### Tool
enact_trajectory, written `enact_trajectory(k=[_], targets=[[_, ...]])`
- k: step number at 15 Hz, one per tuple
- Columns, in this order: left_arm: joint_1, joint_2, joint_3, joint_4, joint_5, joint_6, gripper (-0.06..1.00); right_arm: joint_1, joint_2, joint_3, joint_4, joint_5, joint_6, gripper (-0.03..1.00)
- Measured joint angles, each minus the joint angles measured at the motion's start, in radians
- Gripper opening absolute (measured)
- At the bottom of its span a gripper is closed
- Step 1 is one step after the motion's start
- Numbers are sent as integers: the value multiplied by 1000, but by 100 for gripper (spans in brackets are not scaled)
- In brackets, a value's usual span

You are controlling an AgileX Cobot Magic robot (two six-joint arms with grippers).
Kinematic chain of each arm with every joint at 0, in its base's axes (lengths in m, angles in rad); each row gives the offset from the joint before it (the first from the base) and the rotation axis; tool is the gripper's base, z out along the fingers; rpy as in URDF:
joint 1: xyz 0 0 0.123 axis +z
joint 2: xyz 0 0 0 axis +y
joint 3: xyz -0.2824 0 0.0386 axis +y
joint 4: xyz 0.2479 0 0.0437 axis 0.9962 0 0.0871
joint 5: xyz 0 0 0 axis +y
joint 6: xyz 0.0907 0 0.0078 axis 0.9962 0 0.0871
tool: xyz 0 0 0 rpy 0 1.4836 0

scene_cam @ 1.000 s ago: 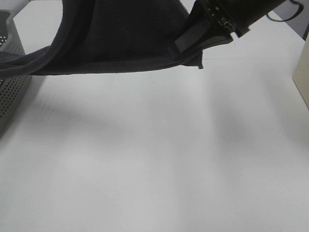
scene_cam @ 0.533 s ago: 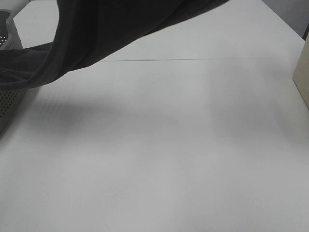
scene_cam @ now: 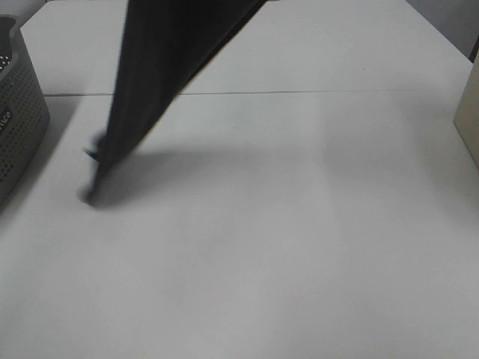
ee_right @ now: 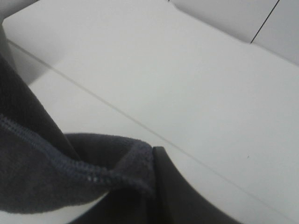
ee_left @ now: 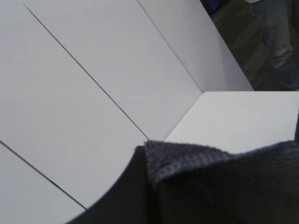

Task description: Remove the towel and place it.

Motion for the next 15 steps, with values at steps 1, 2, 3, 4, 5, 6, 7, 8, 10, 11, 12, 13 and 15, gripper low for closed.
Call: enact_trajectory(k=[1,2,3,4,5,6,7,8,10,11,12,13,15], targets=[[3,4,0,8,-20,-3,0,0,2,0,-20,-29,1,2],[13,12,0,13,-51,-10,0,0,3,0,-61,-86,6,2],[30,20,0,14,-80,-28,0,0,3,0,-113,-124,24,2],[56,33,0,14,-113,-63,0,0,3,0,-155,-150,58,2],[81,50,0,12,-158,-118,0,0,5,0,-181,-170,91,2],[112,87,0,10,-258,-234,0,0,22,0,-210,-227,177,2],[114,96,0,9,-280,-261,0,0,31,0,-213,-239,200,2],[118,114,0,8,-313,-297,0,0,50,0,-215,-270,243,2],[121,153,0,4,-371,-323,0,0,86,0,-216,-307,285,2],[124,166,0,3,-371,-326,0,0,103,0,-216,-310,291,2],[131,176,0,3,-387,-326,0,0,115,0,-216,-319,292,2],[134,178,0,3,-397,-326,0,0,125,0,-216,-342,295,2],[159,185,0,2,-451,-330,0,0,132,0,-215,-390,312,2]])
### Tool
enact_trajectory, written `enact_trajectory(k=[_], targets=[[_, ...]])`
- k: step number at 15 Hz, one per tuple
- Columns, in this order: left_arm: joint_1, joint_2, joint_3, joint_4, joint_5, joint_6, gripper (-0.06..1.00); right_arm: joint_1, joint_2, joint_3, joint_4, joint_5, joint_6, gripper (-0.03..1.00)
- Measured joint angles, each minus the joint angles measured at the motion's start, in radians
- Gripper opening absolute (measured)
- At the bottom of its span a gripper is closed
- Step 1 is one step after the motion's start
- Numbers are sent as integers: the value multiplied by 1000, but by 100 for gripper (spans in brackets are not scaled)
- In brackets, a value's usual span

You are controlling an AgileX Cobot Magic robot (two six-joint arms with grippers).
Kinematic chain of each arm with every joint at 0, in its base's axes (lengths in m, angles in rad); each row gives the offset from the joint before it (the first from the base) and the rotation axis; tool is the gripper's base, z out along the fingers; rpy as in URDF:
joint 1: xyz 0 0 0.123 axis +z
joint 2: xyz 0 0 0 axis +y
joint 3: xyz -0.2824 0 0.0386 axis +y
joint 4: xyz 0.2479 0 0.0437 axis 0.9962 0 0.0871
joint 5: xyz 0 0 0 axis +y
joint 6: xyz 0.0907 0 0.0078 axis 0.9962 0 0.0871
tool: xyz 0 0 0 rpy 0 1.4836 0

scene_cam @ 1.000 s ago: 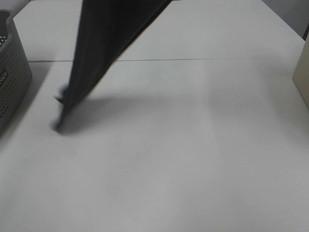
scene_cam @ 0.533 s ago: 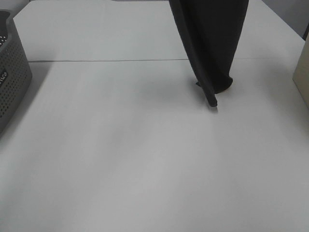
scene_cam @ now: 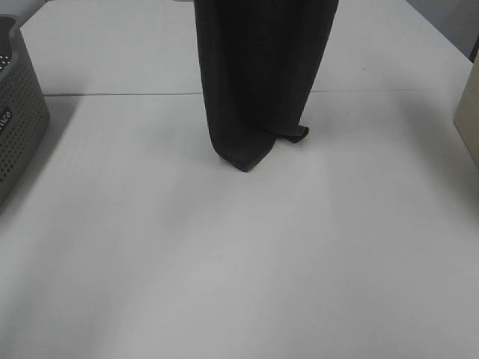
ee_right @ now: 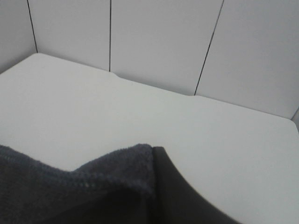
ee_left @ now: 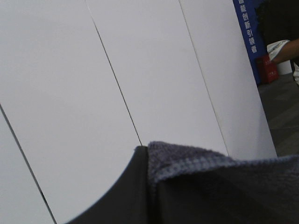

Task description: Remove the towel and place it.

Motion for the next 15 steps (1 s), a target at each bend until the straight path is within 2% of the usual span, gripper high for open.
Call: enact_trajectory(k=[1,3,6,8,11,12,15], targets=[[37,10,0,-4,-80,-29,0,0,13,0,1,-115,58,2],[70,33,0,-5,-183,-46,0,0,33,0,0,-248,94,2],[99,61,0,-4,-338,-43,0,0,50,0,-19,-398,109,2],[110,63,0,-3,-397,-30,0,0,51,0,-21,-519,109,2],[140,77,-35,0,-414,-10,0,0,50,0,-22,-552,109,2],[152,115,-95,0,-410,-7,0,0,62,0,-22,-563,109,2],[152,171,-165,13,-383,-7,0,0,89,0,-22,-565,89,2]])
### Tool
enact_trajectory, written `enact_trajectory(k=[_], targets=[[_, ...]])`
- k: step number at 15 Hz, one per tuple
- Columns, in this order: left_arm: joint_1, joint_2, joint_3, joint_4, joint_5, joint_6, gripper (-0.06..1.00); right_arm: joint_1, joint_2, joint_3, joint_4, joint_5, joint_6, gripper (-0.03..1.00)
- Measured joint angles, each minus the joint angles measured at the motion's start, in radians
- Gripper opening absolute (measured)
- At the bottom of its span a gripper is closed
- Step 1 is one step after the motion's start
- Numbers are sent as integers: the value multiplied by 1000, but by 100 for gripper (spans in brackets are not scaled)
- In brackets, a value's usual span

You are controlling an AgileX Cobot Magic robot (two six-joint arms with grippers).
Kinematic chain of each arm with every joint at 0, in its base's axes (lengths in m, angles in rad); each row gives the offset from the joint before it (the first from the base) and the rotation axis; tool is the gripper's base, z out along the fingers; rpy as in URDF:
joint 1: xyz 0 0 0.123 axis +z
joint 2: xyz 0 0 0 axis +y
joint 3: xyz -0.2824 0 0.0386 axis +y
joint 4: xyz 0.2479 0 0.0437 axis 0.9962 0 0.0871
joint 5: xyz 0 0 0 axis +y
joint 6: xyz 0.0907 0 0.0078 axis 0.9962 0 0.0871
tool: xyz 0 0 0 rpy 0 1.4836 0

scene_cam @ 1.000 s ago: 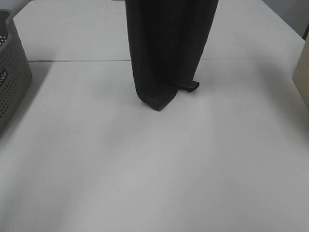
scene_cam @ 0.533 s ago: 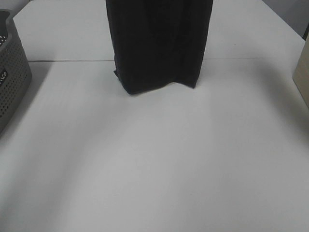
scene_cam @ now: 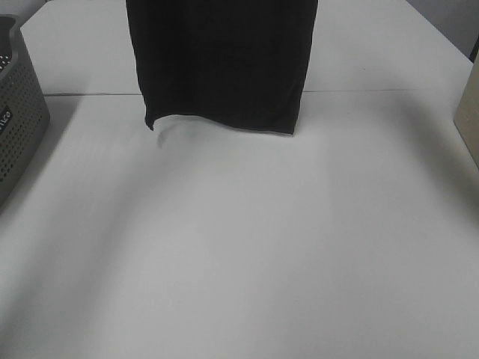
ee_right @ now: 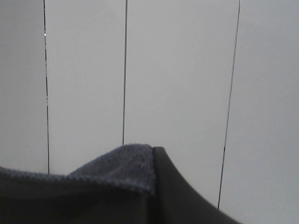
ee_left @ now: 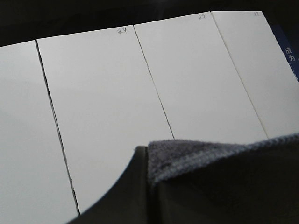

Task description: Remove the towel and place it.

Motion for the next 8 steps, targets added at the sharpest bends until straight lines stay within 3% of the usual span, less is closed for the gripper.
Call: enact_trajectory(k=[6,8], targets=[[12,141,-177,24,16,12,0,0,69,-5,0,-141,-74,2],[28,191,-236,30,17,12,0,-7,110,-44,0,-147,-85,2]])
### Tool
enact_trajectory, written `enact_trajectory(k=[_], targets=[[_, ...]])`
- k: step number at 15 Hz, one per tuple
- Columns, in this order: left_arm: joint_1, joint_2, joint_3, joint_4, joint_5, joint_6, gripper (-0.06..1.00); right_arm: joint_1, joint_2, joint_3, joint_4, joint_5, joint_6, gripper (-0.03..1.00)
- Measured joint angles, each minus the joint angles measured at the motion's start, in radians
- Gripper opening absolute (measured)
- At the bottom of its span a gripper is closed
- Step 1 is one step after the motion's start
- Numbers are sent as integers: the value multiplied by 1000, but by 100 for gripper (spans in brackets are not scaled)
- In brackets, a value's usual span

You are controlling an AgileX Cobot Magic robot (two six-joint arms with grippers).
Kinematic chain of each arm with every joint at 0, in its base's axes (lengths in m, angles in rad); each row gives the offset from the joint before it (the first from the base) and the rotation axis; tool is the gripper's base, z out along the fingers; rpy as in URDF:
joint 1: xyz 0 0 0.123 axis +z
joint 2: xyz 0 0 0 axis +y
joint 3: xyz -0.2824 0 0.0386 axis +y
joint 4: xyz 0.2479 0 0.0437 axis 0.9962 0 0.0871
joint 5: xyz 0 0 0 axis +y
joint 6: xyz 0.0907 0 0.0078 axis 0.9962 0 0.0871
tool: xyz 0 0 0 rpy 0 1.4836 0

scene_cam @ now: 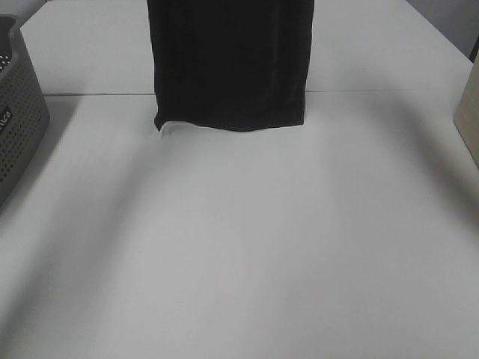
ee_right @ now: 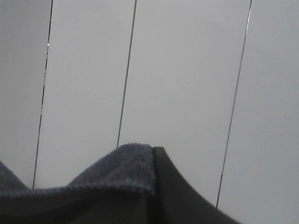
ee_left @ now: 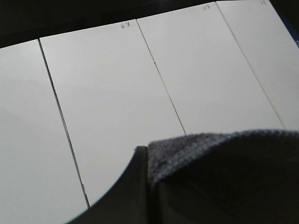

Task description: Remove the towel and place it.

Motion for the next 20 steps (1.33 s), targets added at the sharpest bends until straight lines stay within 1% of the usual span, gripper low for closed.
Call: enact_trajectory(k=[3,4,7,12,13,14,15,16,17,18,20], targets=[[41,85,-112,4,17,-1,0,-25,88,-141,2,-10,0,2],[45,91,-127,6,22,-9,0,-26,101,-166,3,-15,1,2],[51,97,-134,14,29,-27,0,-26,124,-177,3,-14,6,2],[53,111,-136,52,50,-39,0,-26,130,-177,4,22,7,2],[53,117,-136,55,72,-45,0,-26,130,-177,6,66,14,2],[53,118,-136,55,80,-47,0,-26,130,-177,8,76,24,2],[53,118,-136,58,103,-54,0,-26,130,-177,9,109,39,2],[53,116,-136,63,150,-70,0,-26,130,-177,11,149,57,2],[48,114,-136,71,229,-95,0,-26,130,-177,28,211,73,2],[39,108,-136,84,327,-118,0,-26,129,-177,57,295,81,2],[7,76,-136,90,576,-124,0,-26,118,-177,133,490,78,2]])
